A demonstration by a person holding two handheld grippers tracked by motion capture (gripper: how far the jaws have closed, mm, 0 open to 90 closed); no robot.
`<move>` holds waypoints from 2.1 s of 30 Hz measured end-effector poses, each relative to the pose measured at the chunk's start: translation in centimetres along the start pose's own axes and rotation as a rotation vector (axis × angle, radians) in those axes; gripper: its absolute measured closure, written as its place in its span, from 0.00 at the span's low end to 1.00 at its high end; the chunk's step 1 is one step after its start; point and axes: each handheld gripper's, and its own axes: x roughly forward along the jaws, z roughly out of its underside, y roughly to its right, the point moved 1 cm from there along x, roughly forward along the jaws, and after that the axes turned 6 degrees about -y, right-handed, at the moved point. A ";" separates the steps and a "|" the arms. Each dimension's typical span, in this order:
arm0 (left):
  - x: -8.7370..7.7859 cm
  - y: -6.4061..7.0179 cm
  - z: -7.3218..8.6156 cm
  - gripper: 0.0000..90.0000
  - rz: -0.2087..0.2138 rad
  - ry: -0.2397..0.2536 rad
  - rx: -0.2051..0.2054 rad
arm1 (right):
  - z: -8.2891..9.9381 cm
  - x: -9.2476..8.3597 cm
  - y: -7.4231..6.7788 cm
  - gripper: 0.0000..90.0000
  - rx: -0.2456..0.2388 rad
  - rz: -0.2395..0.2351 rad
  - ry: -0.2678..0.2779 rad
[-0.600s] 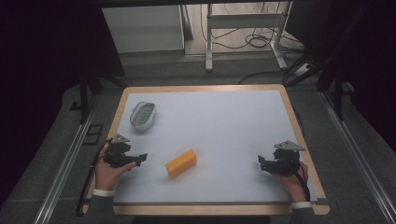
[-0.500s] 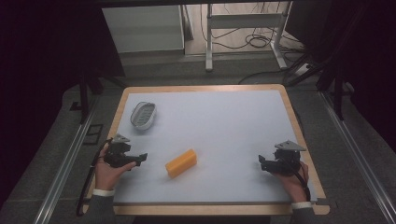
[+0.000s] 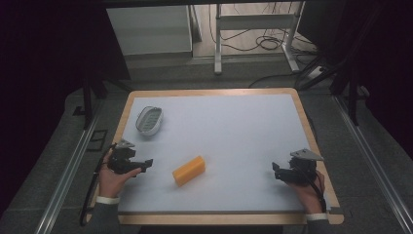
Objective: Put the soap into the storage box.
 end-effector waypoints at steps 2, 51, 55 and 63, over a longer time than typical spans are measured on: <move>-0.2 0.1 -0.1 0.18 -0.002 0.004 0.003 | -0.2 0.1 -0.1 0.09 0.001 -0.004 0.004; -3.2 7.9 -4.9 0.19 0.151 -0.035 0.225 | 0.1 -0.7 0.4 0.09 0.018 -0.012 0.017; -2.8 8.5 -5.0 0.19 0.159 -0.042 0.240 | 0.1 -0.9 0.5 0.09 0.021 -0.012 0.019; -1.8 9.9 -5.3 0.19 0.175 -0.072 0.272 | 0.2 -0.7 0.6 0.09 0.020 -0.006 0.013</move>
